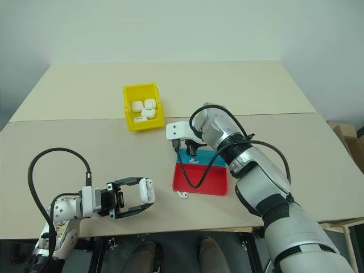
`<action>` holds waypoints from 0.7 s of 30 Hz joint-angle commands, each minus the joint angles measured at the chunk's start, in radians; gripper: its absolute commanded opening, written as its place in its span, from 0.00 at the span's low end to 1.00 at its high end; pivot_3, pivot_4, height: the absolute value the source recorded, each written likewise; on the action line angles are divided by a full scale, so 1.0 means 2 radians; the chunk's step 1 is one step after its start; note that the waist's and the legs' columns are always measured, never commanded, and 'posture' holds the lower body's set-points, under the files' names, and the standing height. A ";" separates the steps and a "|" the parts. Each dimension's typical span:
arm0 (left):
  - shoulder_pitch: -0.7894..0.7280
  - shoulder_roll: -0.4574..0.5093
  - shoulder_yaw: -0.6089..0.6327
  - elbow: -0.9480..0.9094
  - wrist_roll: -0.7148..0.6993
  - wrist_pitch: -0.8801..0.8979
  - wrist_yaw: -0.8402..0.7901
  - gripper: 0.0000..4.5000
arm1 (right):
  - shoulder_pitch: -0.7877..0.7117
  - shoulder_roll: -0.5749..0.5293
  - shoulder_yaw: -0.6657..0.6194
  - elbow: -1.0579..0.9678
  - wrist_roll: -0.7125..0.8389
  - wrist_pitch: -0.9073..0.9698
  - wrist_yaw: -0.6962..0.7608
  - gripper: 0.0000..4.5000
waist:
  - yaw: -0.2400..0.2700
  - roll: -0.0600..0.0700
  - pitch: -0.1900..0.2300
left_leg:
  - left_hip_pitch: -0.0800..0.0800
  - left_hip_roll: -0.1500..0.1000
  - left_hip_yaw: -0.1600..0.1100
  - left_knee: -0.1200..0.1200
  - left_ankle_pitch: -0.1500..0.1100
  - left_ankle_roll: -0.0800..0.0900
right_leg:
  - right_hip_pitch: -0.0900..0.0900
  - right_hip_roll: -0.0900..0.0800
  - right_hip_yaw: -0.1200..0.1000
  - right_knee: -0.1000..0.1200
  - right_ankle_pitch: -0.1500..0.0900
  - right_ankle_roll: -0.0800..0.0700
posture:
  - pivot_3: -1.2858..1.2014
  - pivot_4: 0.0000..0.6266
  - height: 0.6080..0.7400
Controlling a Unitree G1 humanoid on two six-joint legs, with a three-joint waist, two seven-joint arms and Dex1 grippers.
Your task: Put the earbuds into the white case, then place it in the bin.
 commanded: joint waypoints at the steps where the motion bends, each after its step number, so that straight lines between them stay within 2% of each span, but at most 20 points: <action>1: 0.000 0.002 -0.001 -0.009 -0.004 -0.014 0.001 0.62 | 0.004 -0.011 -0.018 -0.030 0.002 0.000 0.003 0.14 | 0.000 0.000 0.000 | 0.000 0.000 0.000 0.000 0.000 0.000 | 0.000 0.000 0.000 0.000 0.000 0.000 | 0.52 0.24 1.00; 4: -0.006 0.001 0.002 -0.016 -0.014 -0.005 0.005 0.62 | 0.007 -0.036 -0.058 -0.096 0.021 0.036 0.007 0.14 | 0.001 0.000 0.000 | 0.000 0.000 0.000 0.000 0.000 0.000 | 0.000 0.000 0.000 0.000 0.000 0.000 | 0.52 0.24 1.00; 10: -0.029 -0.002 0.006 -0.039 -0.050 0.037 0.020 0.62 | 0.040 -0.110 -0.185 -0.303 0.086 0.192 0.009 0.14 | 0.010 0.000 0.000 | -0.003 0.000 -0.001 0.000 0.000 0.000 | -0.002 0.000 0.000 0.000 0.000 0.000 | 0.52 0.24 1.00; 14: -0.078 -0.023 -0.004 -0.055 -0.070 0.098 0.060 0.62 | 0.084 -0.146 -0.321 -0.462 0.171 0.314 -0.004 0.14 | 0.017 0.000 0.000 | -0.003 0.000 -0.002 0.000 0.000 0.000 | -0.002 0.000 -0.001 -0.001 0.000 0.000 | 0.52 0.24 1.00; 18: -0.148 -0.078 -0.017 -0.054 -0.097 0.145 0.094 0.62 | 0.111 -0.120 -0.499 -0.606 0.298 0.487 -0.004 0.14 | 0.018 0.000 0.000 | -0.004 -0.001 -0.002 0.001 0.000 0.000 | -0.002 0.000 -0.001 0.000 0.000 0.001 | 0.52 0.24 1.00; 21: -0.182 -0.101 -0.019 -0.054 -0.114 0.176 0.110 0.62 | 0.144 -0.082 -0.578 -0.688 0.367 0.539 -0.017 0.14 | 0.012 0.000 0.000 | -0.002 -0.001 -0.002 0.002 0.000 0.000 | 0.000 0.000 0.000 -0.001 0.000 0.001 | 0.52 0.24 1.00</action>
